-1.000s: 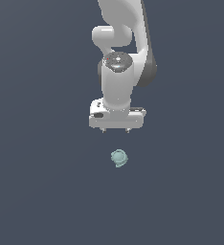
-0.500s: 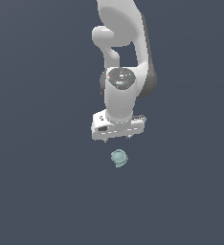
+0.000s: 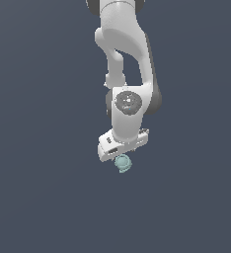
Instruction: Pick up the object and move it to a goal position.
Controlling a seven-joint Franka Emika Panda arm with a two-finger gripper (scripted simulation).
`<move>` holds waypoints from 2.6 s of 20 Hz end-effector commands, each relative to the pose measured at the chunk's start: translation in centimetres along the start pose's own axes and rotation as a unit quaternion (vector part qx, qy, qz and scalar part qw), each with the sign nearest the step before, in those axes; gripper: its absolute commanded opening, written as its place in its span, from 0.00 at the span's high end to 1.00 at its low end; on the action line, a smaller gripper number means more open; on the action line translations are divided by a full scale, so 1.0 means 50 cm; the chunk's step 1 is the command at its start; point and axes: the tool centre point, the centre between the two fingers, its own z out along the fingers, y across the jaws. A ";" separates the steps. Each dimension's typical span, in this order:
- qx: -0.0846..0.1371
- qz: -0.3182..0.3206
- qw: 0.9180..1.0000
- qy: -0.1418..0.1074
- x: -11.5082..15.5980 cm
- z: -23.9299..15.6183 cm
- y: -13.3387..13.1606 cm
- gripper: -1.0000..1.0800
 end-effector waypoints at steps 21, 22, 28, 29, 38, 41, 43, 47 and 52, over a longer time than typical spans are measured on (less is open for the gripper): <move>0.001 -0.052 0.999 0.001 0.019 0.111 -0.001 0.04; 0.001 -0.053 0.999 0.001 0.019 0.120 -0.001 0.04; 0.001 -0.053 0.999 0.001 0.022 0.140 0.000 0.04; 0.001 -0.053 0.999 0.001 0.022 0.140 0.000 0.04; 0.001 -0.053 0.999 0.001 0.022 0.140 0.000 1.00; 0.001 -0.053 0.999 0.001 0.022 0.139 0.000 1.00; 0.001 -0.053 0.999 0.001 0.022 0.133 0.003 1.00; 0.001 -0.053 0.999 0.001 0.024 0.105 0.017 1.00; 0.002 -0.053 0.999 0.001 0.028 0.042 0.046 1.00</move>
